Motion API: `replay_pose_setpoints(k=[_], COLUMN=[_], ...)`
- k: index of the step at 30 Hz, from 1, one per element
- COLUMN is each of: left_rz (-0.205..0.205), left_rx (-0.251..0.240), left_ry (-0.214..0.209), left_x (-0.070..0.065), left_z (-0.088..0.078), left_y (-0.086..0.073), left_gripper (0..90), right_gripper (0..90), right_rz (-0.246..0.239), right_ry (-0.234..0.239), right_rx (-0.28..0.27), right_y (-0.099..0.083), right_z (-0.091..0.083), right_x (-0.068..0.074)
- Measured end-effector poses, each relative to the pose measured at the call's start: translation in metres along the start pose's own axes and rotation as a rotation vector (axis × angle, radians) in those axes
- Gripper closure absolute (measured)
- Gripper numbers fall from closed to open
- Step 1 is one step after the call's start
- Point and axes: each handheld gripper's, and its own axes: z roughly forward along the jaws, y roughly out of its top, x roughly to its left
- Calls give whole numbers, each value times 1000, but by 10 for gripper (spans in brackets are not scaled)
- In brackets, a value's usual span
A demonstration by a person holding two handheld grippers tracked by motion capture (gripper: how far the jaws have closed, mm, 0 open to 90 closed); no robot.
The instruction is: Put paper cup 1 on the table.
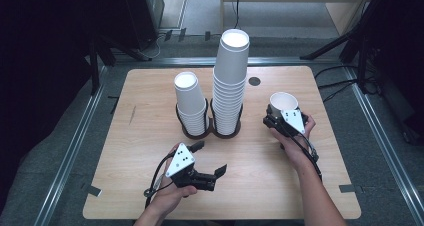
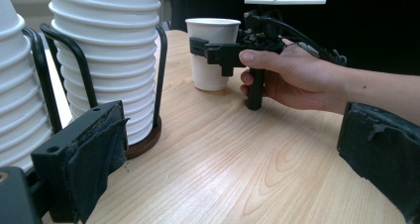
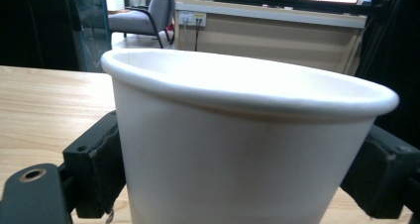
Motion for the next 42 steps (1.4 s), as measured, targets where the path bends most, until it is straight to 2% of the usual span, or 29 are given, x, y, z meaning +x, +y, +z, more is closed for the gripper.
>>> replay_pose_setpoints(k=[2, 7, 10, 14, 19, 33, 40, 42], left_rz=[1, 9, 4, 3, -1, -10, -24, -22], left_rx=[1, 4, 3, 5, 5, 7, 4, 6], left_ry=[-1, 10, 7, 4, 1, 14, 36, 50], left_x=[0, 1, 1, 1, 1, 2, 3, 4], left_z=[0, 0, -1, -1, -1, 1, 0, 0], left_y=[0, 0, 0, 0, 0, 0, 0, 1], left_gripper=[0, 0, 0, 0, 0, 0, 0, 0], right_gripper=[109, 68, 48, 5, 0, 0, 0, 0], right_rz=[-6, 22, 21, 44, 58, 0, 9, 18], right_ry=[5, 12, 32, 65, 90, 123, 120, 133], right_rx=[1, 29, 48, 58, 81, 80, 79, 70], right_y=[0, 0, -1, 2, 4, 7, 12, 14], right_z=[0, 1, 1, -1, -5, -24, -34, -38], right_x=[0, -4, -4, -5, -7, -11, -19, -23])
